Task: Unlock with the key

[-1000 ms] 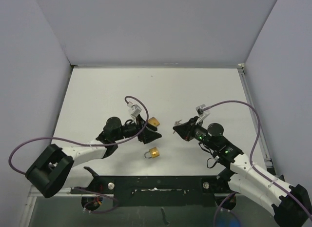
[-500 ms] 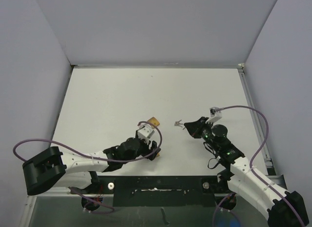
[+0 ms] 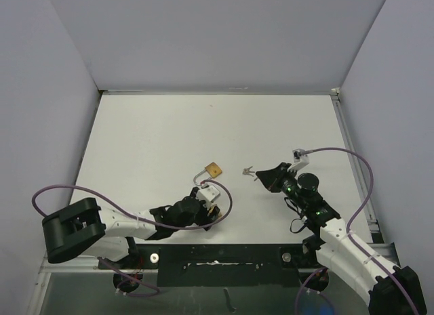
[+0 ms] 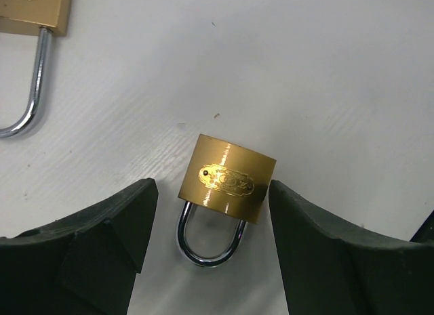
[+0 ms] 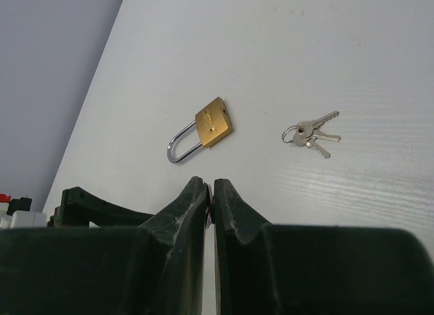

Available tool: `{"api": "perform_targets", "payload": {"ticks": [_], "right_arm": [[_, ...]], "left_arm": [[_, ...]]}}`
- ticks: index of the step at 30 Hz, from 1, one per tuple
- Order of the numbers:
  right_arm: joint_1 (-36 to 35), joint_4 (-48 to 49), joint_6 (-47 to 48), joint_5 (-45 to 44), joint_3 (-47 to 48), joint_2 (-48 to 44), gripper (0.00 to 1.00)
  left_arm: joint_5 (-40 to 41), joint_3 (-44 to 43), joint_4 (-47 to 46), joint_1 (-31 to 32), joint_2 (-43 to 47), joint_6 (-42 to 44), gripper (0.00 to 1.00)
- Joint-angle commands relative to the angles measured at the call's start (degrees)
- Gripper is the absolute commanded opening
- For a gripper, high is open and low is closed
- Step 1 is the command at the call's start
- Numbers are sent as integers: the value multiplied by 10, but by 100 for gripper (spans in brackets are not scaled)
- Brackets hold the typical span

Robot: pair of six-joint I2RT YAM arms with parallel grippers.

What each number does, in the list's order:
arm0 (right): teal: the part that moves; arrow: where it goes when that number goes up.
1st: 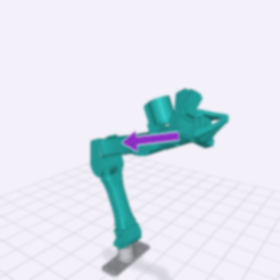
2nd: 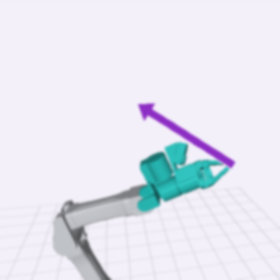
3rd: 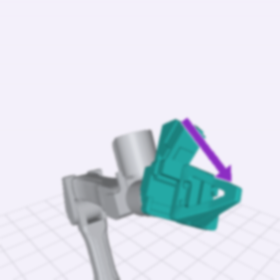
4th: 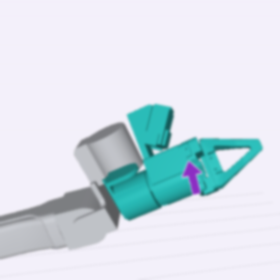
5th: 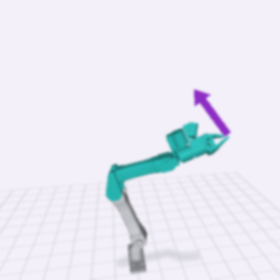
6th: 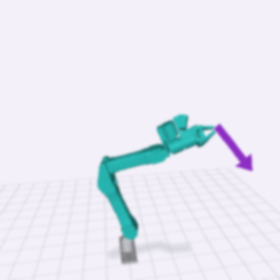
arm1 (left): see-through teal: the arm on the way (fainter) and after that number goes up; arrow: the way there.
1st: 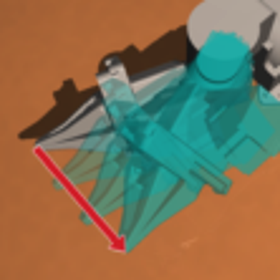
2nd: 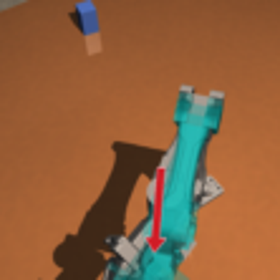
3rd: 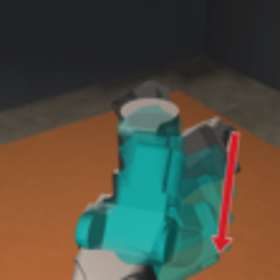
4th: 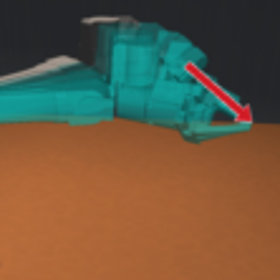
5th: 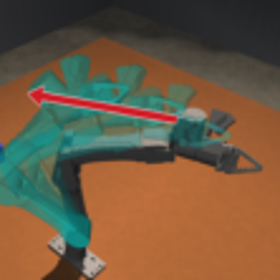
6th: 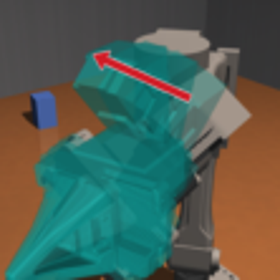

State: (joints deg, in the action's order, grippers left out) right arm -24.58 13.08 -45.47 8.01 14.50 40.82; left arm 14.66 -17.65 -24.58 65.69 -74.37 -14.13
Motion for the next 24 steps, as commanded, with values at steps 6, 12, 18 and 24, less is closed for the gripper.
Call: {"api": "perform_targets", "payload": {"ticks": [6,12,18,24], "right_arm": [[7,41,3,22,0,-1,0],[8,34,3,28,6,-1,0],[8,24,-2,31,3,-27,0],[8,14,4,34,9,-26,0]], "left_arm": [[-94,4,-54,2,-29,29,66],[-112,6,-77,-6,-59,26,65],[-157,0,-76,-35,-81,4,59],[-169,0,-70,-41,-87,-9,56]]}}
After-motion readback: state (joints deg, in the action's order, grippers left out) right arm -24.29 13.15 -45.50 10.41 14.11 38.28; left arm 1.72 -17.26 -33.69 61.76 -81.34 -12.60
